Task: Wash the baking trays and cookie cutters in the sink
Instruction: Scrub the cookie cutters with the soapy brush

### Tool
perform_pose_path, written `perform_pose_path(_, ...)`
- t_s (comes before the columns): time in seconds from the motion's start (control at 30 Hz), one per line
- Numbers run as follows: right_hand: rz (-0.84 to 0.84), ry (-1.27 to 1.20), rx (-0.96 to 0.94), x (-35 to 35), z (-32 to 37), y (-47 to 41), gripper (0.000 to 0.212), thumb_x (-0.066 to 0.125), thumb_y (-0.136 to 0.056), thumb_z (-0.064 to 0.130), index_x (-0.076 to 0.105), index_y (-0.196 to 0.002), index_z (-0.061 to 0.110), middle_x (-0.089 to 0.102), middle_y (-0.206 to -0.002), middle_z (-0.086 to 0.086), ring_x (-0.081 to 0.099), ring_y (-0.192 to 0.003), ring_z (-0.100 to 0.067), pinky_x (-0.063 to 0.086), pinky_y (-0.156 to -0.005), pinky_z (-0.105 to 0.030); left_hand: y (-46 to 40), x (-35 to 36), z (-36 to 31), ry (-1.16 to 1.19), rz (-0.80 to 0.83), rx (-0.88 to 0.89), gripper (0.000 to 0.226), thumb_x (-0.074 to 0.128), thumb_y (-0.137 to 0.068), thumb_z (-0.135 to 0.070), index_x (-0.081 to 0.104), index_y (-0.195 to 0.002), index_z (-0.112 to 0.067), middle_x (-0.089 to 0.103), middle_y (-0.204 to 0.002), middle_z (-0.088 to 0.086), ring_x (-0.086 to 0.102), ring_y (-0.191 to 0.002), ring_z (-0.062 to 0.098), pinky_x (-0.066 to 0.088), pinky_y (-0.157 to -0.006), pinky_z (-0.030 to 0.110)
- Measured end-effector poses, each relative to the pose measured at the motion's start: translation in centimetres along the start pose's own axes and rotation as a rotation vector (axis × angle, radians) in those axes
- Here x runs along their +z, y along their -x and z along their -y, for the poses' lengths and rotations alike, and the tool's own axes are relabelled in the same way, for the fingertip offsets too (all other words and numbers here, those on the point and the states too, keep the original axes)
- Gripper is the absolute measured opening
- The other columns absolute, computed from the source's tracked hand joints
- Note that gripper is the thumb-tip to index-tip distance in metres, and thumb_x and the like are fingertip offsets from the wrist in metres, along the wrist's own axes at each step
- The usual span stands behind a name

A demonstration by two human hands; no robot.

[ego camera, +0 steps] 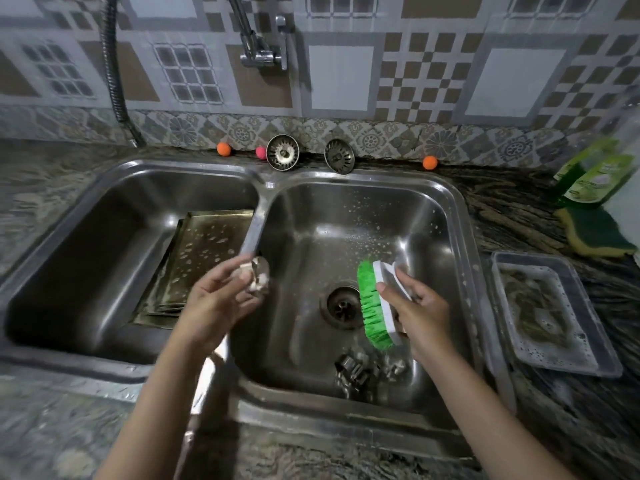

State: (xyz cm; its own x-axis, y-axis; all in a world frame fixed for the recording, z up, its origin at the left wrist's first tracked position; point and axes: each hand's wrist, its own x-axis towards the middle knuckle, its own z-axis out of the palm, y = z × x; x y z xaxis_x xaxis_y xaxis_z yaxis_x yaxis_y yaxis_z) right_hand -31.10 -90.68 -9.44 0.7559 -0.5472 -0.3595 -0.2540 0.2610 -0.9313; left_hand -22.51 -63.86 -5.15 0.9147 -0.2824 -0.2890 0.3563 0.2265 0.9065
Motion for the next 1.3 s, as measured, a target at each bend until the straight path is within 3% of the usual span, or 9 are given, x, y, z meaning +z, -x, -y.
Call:
perform_pose_path(0.17, 0.044, 0.068, -0.030, 1.3, -0.3, 1.3, 0.055, 0.081, -0.073, 0.018, 0.063, -0.125, 0.023, 0.070, -0.110, 0.003, 0.070, -0.086, -0.018, 0.058, -0.067, -0.034, -0.1, -10.4, -2.9, -0.624, -0.058, -0.014, 0.032, 0.073, -0.071, -0.017, 0.072, -0.103, -0.021, 0.071, -0.096, 0.012, 0.067, -0.080, 0.018, 0.054, -0.075, 0.032)
perform_pose_path(0.3, 0.067, 0.134, -0.033, 2.9, -1.1, 1.6, 0.058, 0.083, -0.069, 0.022, 0.064, -0.123, 0.025, 0.070, -0.110, 0.005, 0.070, -0.086, -0.014, 0.055, -0.060, -0.025, -2.0, -15.6, -1.8, -1.119, 0.069, -0.153, 0.024, 0.074, -0.076, 0.003, 0.071, -0.085, -0.019, 0.071, -0.084, 0.014, 0.067, -0.062, 0.012, 0.050, -0.056, 0.016)
perform_pose_path(0.43, 0.061, 0.177, -0.020, 4.7, -1.9, 2.0, 0.058, 0.084, -0.067, 0.022, 0.064, -0.122, 0.027, 0.070, -0.111, 0.007, 0.070, -0.090, -0.015, 0.058, -0.075, -0.036, -4.0, -18.2, 0.1, -1.609, 0.237, -0.238, 0.031, 0.072, -0.078, -0.010, 0.069, -0.106, -0.023, 0.070, -0.094, 0.000, 0.067, -0.082, 0.016, 0.047, -0.063, 0.016)
perform_pose_path(0.53, 0.049, 0.178, -0.020, 5.8, -2.0, 2.2, 0.057, 0.082, -0.071, 0.015, 0.063, -0.125, 0.021, 0.069, -0.114, 0.005, 0.067, -0.095, -0.012, 0.056, -0.085, -0.035, -4.9, -18.9, 0.9, -1.641, 0.267, -0.326, 0.052, 0.077, -0.074, -0.018, 0.055, -0.121, -0.021, 0.064, -0.101, -0.003, 0.063, -0.090, 0.015, 0.048, -0.073, 0.023)
perform_pose_path(0.67, 0.042, 0.183, -0.025, 6.7, -2.0, 2.5, 0.056, 0.082, -0.072, 0.015, 0.063, -0.124, 0.025, 0.071, -0.104, 0.006, 0.067, -0.083, -0.010, 0.054, -0.054, -0.018, -5.5, -19.7, 0.8, -1.627, 0.254, -0.358, 0.058, 0.076, -0.077, -0.020, 0.046, -0.126, -0.017, 0.062, -0.119, 0.005, 0.059, -0.106, 0.020, 0.047, -0.087, 0.030)
perform_pose_path(0.83, 0.009, 0.154, -0.033, 6.0, -1.2, 2.2, 0.055, 0.081, -0.073, 0.017, 0.063, -0.124, 0.025, 0.070, -0.102, 0.005, 0.065, -0.074, -0.007, 0.047, -0.043, -0.015, -4.0, -17.0, -2.1, -1.367, 0.039, -0.075, 0.034, 0.073, -0.081, -0.025, 0.058, -0.111, -0.018, 0.066, -0.104, -0.003, 0.064, -0.094, 0.015, 0.052, -0.084, 0.033)
perform_pose_path(0.93, -0.032, 0.124, -0.060, 4.7, -0.3, 2.1, 0.054, 0.079, -0.075, 0.013, 0.062, -0.125, 0.021, 0.067, -0.094, 0.012, 0.061, -0.058, 0.008, 0.043, -0.041, -0.010, -1.7, -10.4, -3.4, -1.134, 0.006, 0.149, 0.024, 0.071, -0.083, -0.028, 0.060, -0.105, -0.024, 0.063, -0.094, -0.014, 0.063, -0.084, 0.000, 0.052, -0.073, 0.018)
perform_pose_path(1.07, -0.069, 0.109, -0.093, 1.9, 0.9, 2.1, 0.054, 0.080, -0.074, 0.017, 0.063, -0.125, 0.021, 0.071, -0.104, 0.001, 0.066, -0.072, -0.002, 0.046, -0.045, -0.013, -0.8, -1.6, -0.6, -1.014, 0.181, 0.216, 0.031, 0.072, -0.082, -0.026, 0.062, -0.110, -0.017, 0.067, -0.100, -0.007, 0.066, -0.088, 0.009, 0.052, -0.076, 0.018)
perform_pose_path(1.3, -0.129, 0.063, -0.108, -2.8, 1.6, 2.7, 0.058, 0.081, -0.072, 0.012, 0.062, -0.127, 0.017, 0.071, -0.110, 0.000, 0.069, -0.091, -0.013, 0.058, -0.072, -0.024, -2.7, 8.4, 9.3, -1.457, 0.589, 0.013, 0.068, 0.073, -0.080, -0.033, 0.044, -0.138, -0.012, 0.055, -0.136, 0.009, 0.052, -0.123, 0.026, 0.041, -0.097, 0.028)
